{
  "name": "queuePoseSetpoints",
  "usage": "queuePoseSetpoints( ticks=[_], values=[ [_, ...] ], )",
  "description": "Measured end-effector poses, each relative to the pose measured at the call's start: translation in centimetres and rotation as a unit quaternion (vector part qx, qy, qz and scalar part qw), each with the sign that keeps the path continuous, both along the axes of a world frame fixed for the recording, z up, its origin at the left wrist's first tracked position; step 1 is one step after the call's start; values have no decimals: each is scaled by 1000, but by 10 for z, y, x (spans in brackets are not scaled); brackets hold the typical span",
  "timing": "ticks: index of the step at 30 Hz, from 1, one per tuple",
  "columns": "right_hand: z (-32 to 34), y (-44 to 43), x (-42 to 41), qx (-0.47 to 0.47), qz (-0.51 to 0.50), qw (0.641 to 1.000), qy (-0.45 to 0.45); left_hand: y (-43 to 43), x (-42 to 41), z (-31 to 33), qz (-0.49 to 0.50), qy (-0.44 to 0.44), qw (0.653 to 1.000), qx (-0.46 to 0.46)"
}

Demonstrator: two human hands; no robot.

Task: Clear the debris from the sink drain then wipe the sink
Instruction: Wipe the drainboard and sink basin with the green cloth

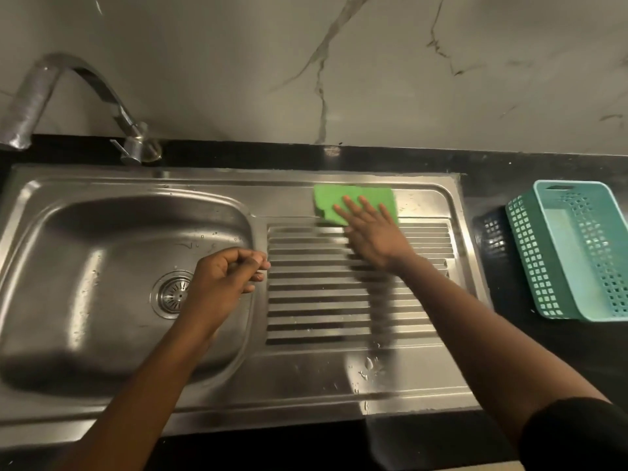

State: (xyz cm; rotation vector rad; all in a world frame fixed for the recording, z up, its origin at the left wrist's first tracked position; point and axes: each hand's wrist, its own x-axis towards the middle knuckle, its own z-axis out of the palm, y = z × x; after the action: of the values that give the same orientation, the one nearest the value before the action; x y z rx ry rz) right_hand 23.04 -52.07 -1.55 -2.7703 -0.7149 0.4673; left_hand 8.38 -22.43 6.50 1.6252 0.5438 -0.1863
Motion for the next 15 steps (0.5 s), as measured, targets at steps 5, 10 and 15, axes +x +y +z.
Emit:
queuePoseSetpoints(
  ticks=[5,10,15],
  values=[
    [5,-78,12,-1,-202,979,-14,-5,2,-2,-19,2,1000,-9],
    [2,-3,13,33,-435,899,-35,2,2,-1,-17,-12,1000,-12],
    [-4,112,-5,44,-361,931,-26,17,3,-2,-6,-9,1000,-9]
  ],
)
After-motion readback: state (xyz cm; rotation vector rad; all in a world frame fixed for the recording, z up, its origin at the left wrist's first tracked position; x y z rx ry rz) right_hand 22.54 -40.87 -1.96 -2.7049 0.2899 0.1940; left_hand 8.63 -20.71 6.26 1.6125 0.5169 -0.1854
